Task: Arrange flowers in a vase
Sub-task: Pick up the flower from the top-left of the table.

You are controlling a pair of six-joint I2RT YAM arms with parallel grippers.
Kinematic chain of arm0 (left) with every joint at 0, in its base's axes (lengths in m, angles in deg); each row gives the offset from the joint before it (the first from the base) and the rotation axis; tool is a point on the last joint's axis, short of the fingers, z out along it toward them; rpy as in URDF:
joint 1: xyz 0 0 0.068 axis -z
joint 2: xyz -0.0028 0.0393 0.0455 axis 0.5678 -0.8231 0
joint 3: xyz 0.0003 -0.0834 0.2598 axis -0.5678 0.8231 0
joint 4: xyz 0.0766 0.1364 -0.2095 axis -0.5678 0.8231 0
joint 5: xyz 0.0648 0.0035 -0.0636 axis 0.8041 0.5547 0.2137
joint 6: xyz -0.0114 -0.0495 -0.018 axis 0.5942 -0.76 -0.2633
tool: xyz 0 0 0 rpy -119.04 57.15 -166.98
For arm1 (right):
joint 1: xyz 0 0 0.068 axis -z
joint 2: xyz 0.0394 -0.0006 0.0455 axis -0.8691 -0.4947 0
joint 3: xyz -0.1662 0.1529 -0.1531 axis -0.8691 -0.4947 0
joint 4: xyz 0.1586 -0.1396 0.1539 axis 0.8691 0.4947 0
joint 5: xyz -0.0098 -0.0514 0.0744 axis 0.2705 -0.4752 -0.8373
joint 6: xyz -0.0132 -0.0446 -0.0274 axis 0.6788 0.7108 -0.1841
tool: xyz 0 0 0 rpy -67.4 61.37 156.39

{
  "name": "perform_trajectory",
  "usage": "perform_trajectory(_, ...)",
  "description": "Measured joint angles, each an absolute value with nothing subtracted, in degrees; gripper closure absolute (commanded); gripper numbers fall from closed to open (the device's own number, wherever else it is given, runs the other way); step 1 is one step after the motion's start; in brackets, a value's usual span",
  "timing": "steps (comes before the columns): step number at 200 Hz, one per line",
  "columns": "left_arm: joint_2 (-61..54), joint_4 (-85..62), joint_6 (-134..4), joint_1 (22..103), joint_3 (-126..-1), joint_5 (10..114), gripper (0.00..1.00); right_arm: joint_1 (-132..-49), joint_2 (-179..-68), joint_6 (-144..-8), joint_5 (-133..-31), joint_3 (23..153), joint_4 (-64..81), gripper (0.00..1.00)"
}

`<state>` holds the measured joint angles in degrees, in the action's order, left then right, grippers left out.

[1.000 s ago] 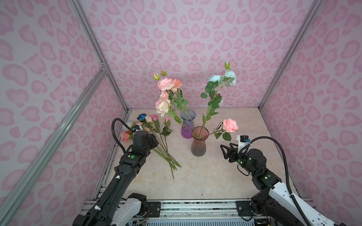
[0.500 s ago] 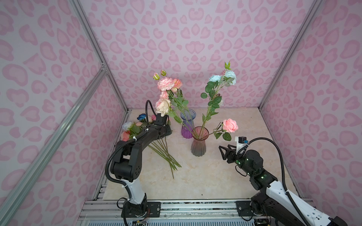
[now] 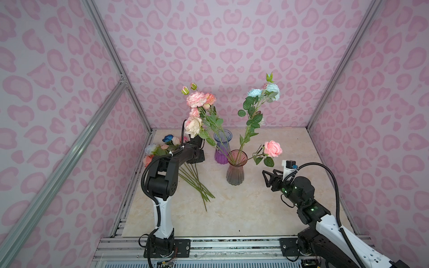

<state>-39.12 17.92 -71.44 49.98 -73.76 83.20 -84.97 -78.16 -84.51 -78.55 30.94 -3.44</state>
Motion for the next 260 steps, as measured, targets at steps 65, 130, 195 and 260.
perform_trajectory(65, -37.96, 18.54, -69.05, 50.22, -73.76, 83.31, 0.97, -84.56, -78.38, -84.57, -79.27, 30.50, -3.63, 0.26)
perform_trajectory(130, -21.90, 18.30, -69.88, 51.46, -69.63, 83.23, 0.97, -84.45, -77.96, -84.88, -79.58, 30.50, -3.72, 0.26)
perform_trajectory(195, 5.01, 17.95, -70.63, 52.18, -60.34, 89.17, 0.97, -84.45, -76.89, -85.75, -80.03, 31.20, -3.63, 0.27)
perform_trajectory(260, 26.93, 20.22, -66.10, 52.10, -58.74, 98.57, 0.97, -84.45, -75.49, -85.82, -79.95, 32.36, -2.74, 0.27)
